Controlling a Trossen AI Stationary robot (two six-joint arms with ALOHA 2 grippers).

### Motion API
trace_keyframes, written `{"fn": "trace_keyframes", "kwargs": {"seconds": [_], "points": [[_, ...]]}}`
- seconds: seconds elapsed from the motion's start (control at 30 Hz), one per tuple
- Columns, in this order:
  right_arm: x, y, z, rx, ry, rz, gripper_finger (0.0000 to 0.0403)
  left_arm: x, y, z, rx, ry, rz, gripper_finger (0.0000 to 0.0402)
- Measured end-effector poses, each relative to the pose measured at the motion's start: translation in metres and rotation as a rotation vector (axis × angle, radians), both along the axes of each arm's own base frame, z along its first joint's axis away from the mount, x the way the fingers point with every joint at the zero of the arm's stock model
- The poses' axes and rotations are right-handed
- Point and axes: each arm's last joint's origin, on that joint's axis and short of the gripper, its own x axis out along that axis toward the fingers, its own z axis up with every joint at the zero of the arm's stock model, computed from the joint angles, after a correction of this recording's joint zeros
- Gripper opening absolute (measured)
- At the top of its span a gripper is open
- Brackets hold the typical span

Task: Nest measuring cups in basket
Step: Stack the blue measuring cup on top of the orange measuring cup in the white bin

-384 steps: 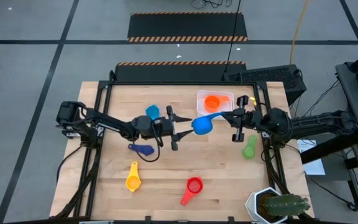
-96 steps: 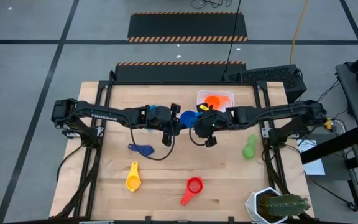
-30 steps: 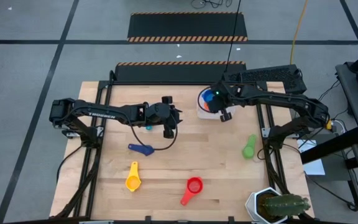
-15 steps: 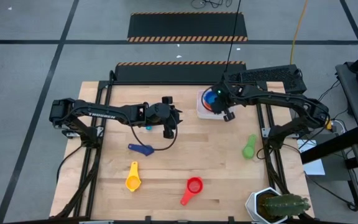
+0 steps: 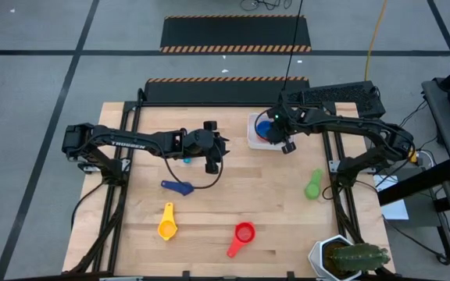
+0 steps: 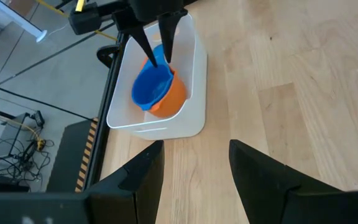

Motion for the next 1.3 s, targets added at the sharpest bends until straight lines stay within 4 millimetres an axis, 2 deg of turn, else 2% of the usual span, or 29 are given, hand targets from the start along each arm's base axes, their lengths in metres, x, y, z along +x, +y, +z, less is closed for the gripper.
{"fn": "trace_keyframes", "kwargs": {"seconds": [0.27,0.5,0.63,0.77,0.97,1.1,1.3], "points": [[0.0,-0.002,0.001,-0.031,0.007,-0.053,0.0115,0.0,0.0,0.0,0.0,0.0,0.0,0.0184],[0.001,0.01,0.004,0.023,-0.026,-0.158,0.0116,0.0,0.0,0.0,-0.001,0.0,0.0,0.0184],[-0.002,0.017,0.005,-0.038,0.036,-0.232,0.0114,0.0,0.0,0.0,0.0,-0.001,0.0,0.0184],[-0.006,0.022,0.003,-0.014,0.083,-0.266,0.0086,0.0,0.0,0.0,0.0,-0.005,0.0,0.0184],[-0.01,0.019,0.002,0.022,0.088,-0.311,0.0011,0.0,0.0,0.0,0.002,-0.006,-0.003,0.0184],[-0.011,0.014,0.0,0.118,0.056,-0.321,0.001,0.0,0.0,0.0,0.002,-0.006,-0.004,0.0184],[-0.014,0.014,-0.001,0.156,0.072,-0.339,0.0003,0.0,0.0,0.0,0.003,-0.006,-0.007,0.0184]]}}
